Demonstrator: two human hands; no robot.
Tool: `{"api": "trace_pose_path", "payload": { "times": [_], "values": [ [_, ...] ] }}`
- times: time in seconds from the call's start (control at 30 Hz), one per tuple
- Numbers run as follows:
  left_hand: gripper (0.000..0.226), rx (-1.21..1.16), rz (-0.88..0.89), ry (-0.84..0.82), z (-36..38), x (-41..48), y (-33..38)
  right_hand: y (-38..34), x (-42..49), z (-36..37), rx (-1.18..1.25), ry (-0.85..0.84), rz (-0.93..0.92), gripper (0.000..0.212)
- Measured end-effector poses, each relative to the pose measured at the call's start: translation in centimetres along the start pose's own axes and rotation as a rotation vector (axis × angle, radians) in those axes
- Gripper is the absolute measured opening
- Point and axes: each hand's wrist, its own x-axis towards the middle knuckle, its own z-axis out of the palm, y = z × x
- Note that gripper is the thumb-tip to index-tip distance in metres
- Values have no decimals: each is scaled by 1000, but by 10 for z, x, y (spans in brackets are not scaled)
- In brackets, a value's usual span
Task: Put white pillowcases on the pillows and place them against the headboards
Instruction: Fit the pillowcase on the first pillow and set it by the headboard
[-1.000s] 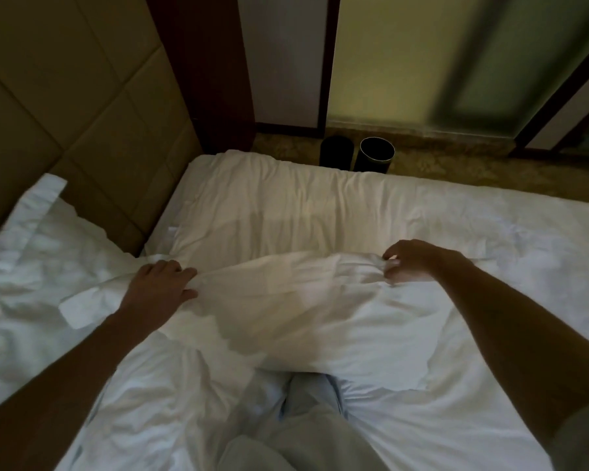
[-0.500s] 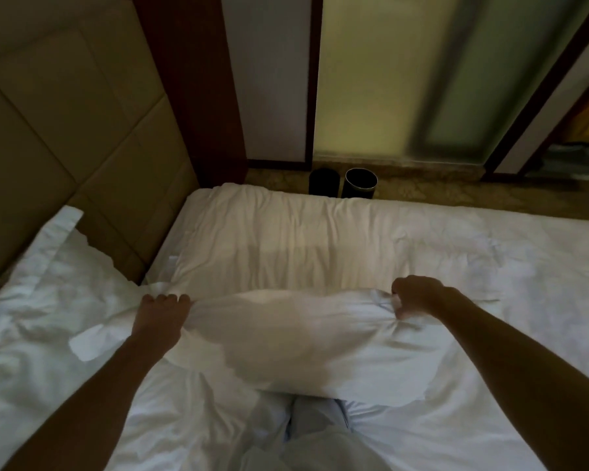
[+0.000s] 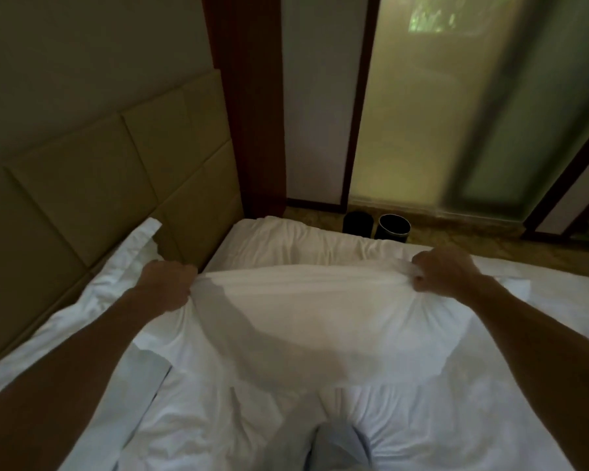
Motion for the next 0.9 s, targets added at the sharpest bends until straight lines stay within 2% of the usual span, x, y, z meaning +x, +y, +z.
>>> {"api": "trace_pose_path", "payload": {
  "times": [0.1,0.23,0.4,0.6,0.67,0.77,0.9],
  "values": [
    [39,6,-14,-45,10,-20,-7,-15,-1,1,-36,68,-18,20],
    [39,27,-2,-28,31,-47,-7,-35,-9,13,-61,57,-30,9],
    [30,-47,-62,-58,61,-60,0,-55,-6,28,-62,36,-54,18],
    [11,-205,-95,75,111,-60,8,-57,15,54,-110,-1,-65,21],
    [19,-224,-90,147,125,-58,4,-60,37,55,-119,-16,-94,23],
    [29,-272,-51,151,140,-52,-8,-68,80,55,-85,-129,-143,31],
    [43,-377,12,-68,139,-47,-19,-78,126,57,-78,-357,-206,45]
  ]
}}
